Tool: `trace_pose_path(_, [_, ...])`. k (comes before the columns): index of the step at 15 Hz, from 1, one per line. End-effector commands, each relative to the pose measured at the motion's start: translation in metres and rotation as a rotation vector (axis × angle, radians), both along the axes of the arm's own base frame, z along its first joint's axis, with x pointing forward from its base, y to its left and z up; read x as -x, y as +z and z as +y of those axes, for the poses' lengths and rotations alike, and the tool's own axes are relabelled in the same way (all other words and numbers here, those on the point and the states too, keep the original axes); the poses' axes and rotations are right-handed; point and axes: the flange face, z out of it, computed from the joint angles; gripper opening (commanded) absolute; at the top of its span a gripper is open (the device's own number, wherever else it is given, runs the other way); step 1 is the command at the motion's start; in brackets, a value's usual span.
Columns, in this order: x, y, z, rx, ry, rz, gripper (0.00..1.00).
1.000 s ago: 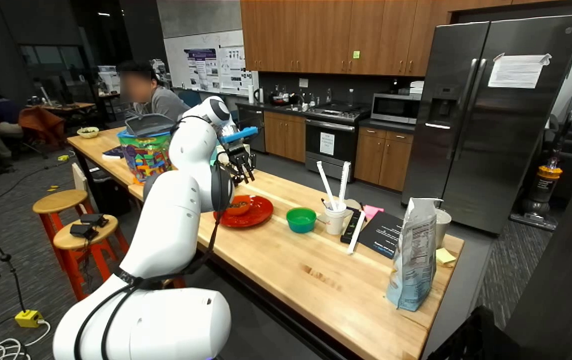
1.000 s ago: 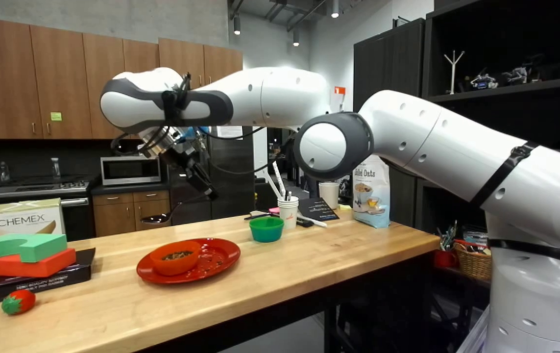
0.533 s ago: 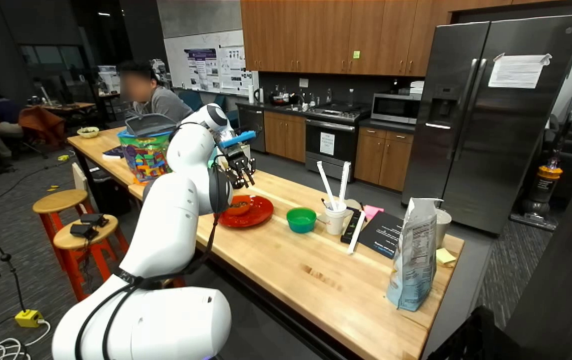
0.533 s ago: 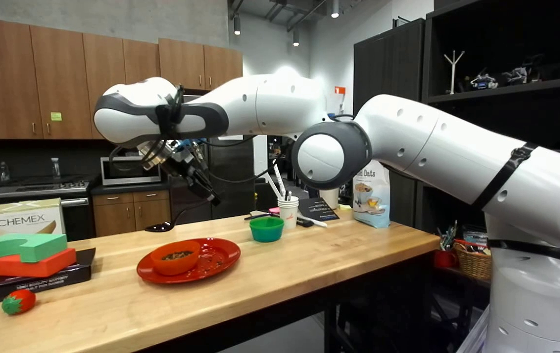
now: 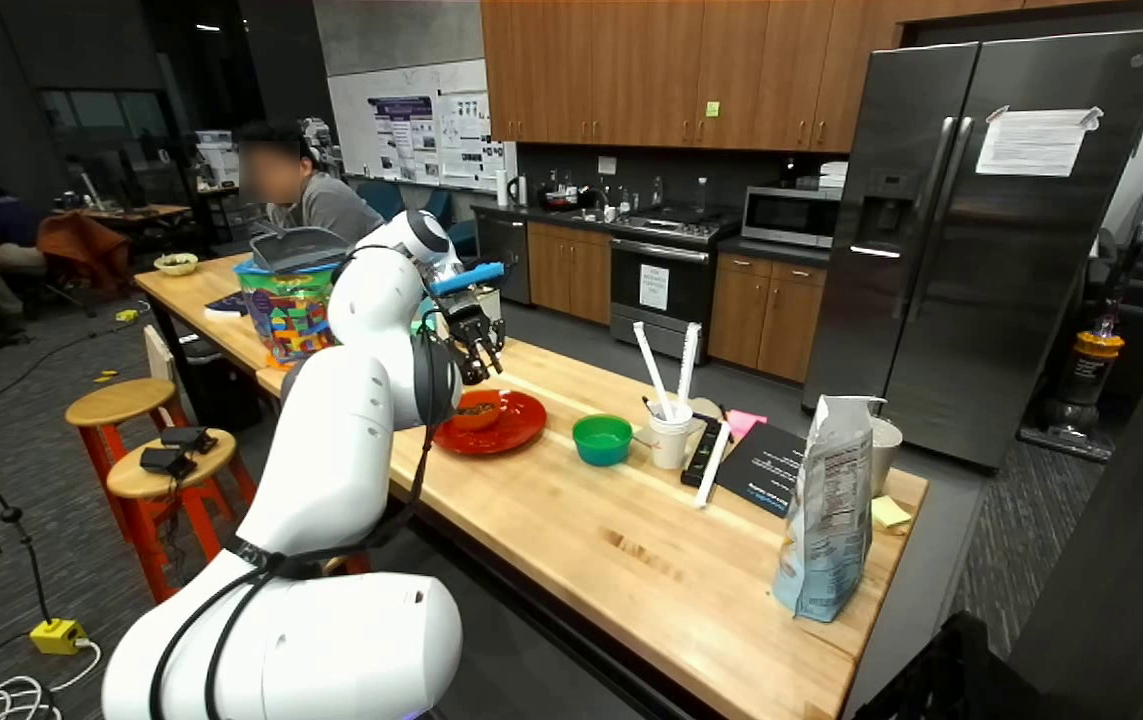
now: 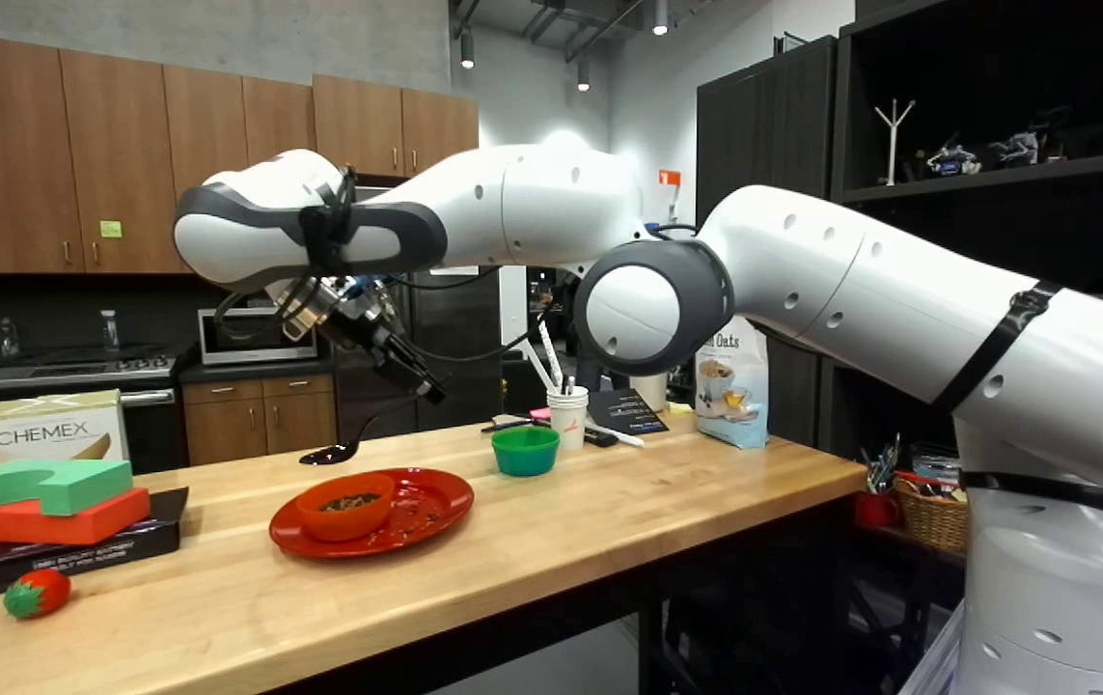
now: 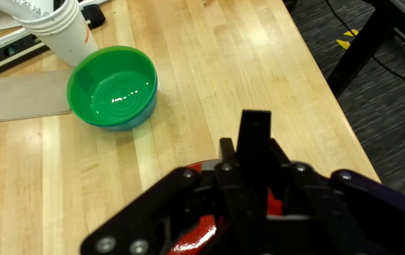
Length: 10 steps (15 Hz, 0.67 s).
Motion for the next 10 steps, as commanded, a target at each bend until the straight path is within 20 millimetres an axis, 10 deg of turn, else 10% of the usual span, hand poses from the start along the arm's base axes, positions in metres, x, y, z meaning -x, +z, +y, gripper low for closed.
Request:
trace_pose_path(1, [0.003,-0.001,-0.006,0.015,-0.054,0.016,0.06])
trace_pose_path(10, [0.001,-0.033,-0.011,0.074,-0.1,0.03,0.06])
